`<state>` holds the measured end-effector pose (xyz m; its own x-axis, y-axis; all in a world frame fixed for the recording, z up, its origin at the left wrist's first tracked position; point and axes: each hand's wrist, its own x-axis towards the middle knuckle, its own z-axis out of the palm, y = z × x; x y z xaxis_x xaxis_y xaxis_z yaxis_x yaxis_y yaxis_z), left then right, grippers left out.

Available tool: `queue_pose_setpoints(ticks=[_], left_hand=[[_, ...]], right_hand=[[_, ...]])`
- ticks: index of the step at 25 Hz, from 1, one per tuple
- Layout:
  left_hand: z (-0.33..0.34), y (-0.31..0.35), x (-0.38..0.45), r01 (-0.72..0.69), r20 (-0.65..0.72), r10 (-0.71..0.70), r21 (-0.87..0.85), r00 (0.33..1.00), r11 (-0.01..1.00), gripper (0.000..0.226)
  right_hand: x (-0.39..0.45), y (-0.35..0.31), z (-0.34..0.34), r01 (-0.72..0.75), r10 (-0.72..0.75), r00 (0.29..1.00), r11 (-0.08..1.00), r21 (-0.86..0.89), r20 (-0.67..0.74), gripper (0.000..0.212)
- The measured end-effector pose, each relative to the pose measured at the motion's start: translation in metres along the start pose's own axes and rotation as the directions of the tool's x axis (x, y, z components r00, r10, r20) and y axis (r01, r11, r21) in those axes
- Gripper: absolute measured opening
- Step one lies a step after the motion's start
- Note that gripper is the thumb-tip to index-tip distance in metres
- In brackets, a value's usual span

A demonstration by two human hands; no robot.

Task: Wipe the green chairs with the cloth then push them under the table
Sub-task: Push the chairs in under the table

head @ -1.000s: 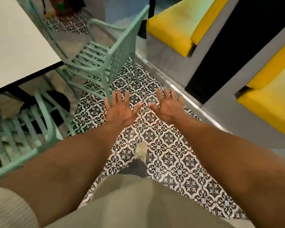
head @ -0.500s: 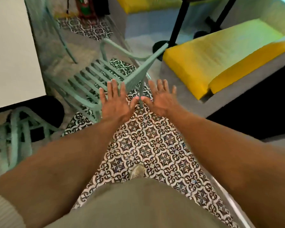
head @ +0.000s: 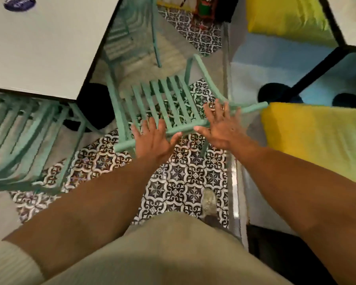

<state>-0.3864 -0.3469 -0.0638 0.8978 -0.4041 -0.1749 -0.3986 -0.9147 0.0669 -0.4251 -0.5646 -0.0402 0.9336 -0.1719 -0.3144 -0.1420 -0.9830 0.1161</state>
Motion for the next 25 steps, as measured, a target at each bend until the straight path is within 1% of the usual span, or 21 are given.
queue_pose_setpoints(ticks=[1, 3, 4, 6, 8, 10, 12, 14, 18, 22, 25], left_hand=[[0.004, 0.003, 0.002, 0.043, -0.032, -0.042, 0.022, 0.999, 0.999, 0.086], [0.007, 0.012, 0.001, 0.149, -0.084, -0.149, -0.008, 0.985, 0.989, 0.078], [0.007, 0.017, -0.001, 0.183, -0.091, -0.184, -0.025, 0.979, 0.983, 0.075], [0.006, 0.026, -0.001, 0.225, -0.087, -0.228, -0.038, 0.970, 0.974, 0.072], [0.006, 0.031, -0.001, 0.257, -0.105, -0.261, -0.051, 0.960, 0.965, 0.070], [0.007, 0.045, -0.005, 0.294, -0.114, -0.298, -0.049, 0.948, 0.954, 0.069], [0.014, 0.067, -0.014, 0.328, -0.121, -0.329, -0.032, 0.936, 0.944, 0.068], [0.020, 0.092, -0.025, 0.357, -0.136, -0.359, -0.039, 0.923, 0.933, 0.066], [0.023, 0.136, -0.053, 0.411, -0.124, -0.417, -0.073, 0.900, 0.909, 0.068], [0.032, 0.174, -0.075, 0.469, -0.118, -0.477, -0.091, 0.871, 0.878, 0.080], [0.032, 0.188, -0.065, 0.523, -0.123, -0.537, -0.124, 0.835, 0.843, 0.073]], right_hand=[[0.012, 0.013, 0.005, 0.054, -0.054, 0.999, 0.998, -0.037, 0.006, 0.086], [0.031, 0.032, 0.008, 0.203, -0.202, 0.979, 0.976, -0.076, 0.010, 0.080], [0.035, 0.039, 0.010, 0.267, -0.269, 0.963, 0.962, -0.058, -0.021, 0.074], [0.038, 0.050, 0.015, 0.362, -0.359, 0.925, 0.932, -0.004, -0.125, 0.065], [0.040, 0.055, 0.018, 0.378, -0.368, 0.911, 0.926, 0.020, -0.185, 0.062], [0.041, 0.067, 0.023, 0.392, -0.382, 0.904, 0.920, 0.017, -0.191, 0.064], [0.038, 0.086, 0.029, 0.429, -0.417, 0.883, 0.903, 0.005, -0.216, 0.070], [0.032, 0.107, 0.033, 0.468, -0.448, 0.852, 0.884, 0.008, -0.271, 0.075], [0.010, 0.137, 0.044, 0.531, -0.489, 0.789, 0.847, 0.013, -0.372, 0.063], [0.000, 0.159, 0.059, 0.584, -0.525, 0.744, 0.811, 0.021, -0.413, 0.066], [0.018, 0.172, 0.061, 0.624, -0.550, 0.699, 0.782, 0.013, -0.458, 0.056]])
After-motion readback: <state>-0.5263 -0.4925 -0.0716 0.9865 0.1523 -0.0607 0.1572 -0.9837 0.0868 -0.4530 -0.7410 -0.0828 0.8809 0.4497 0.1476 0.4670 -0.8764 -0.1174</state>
